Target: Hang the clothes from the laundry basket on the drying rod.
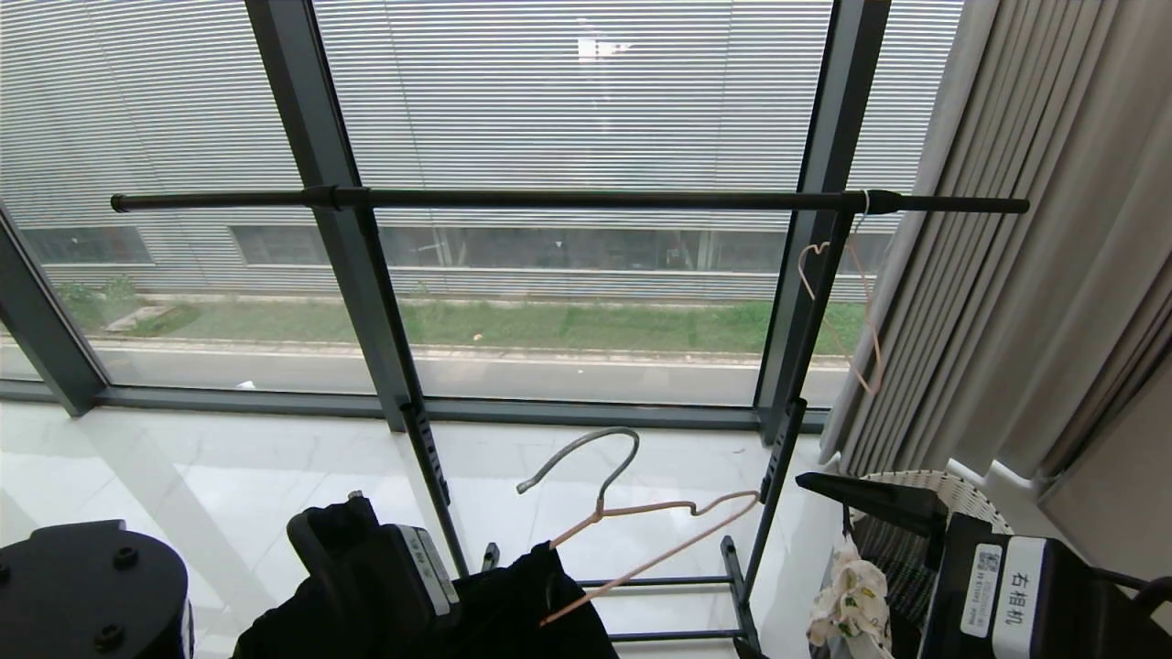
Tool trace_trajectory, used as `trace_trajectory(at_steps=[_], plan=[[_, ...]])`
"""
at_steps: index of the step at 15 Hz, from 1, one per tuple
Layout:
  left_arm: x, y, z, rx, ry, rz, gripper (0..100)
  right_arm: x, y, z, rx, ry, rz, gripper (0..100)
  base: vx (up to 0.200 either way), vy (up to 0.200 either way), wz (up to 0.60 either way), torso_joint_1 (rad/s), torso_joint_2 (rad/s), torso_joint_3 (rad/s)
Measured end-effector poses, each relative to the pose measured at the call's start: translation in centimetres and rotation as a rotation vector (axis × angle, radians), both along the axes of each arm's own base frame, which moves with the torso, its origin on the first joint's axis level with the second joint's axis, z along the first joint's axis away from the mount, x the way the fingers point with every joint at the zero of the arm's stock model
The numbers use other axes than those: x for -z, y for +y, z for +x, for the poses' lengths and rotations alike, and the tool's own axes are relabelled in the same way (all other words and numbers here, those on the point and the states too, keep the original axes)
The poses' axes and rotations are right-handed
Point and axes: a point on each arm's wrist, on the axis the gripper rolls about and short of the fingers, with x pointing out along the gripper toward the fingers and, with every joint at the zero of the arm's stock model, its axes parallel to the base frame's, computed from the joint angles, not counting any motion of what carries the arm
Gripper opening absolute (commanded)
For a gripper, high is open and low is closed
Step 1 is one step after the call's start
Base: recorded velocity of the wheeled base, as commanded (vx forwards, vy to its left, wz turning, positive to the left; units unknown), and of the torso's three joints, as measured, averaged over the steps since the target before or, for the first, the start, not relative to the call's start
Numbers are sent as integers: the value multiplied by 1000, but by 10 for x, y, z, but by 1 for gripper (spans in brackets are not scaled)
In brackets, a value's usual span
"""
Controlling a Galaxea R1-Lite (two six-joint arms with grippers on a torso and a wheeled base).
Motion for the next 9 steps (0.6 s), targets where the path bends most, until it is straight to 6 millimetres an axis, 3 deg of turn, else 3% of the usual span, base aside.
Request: trace_trajectory(at_steps=[2, 5, 9], plan=[[-2, 2, 1, -41, -17, -2, 0, 5, -3, 1, 9, 13, -17, 100, 0, 0, 0, 0, 0, 0], [-28, 1, 17, -208, -48, -142, 0, 16, -3, -2, 19, 134, 2, 100, 0, 0, 0, 0, 0, 0], [-53, -3, 24, -260, -109, -212, 0, 24, 26, -1, 26, 406, 110, 100, 0, 0, 0, 0, 0, 0]])
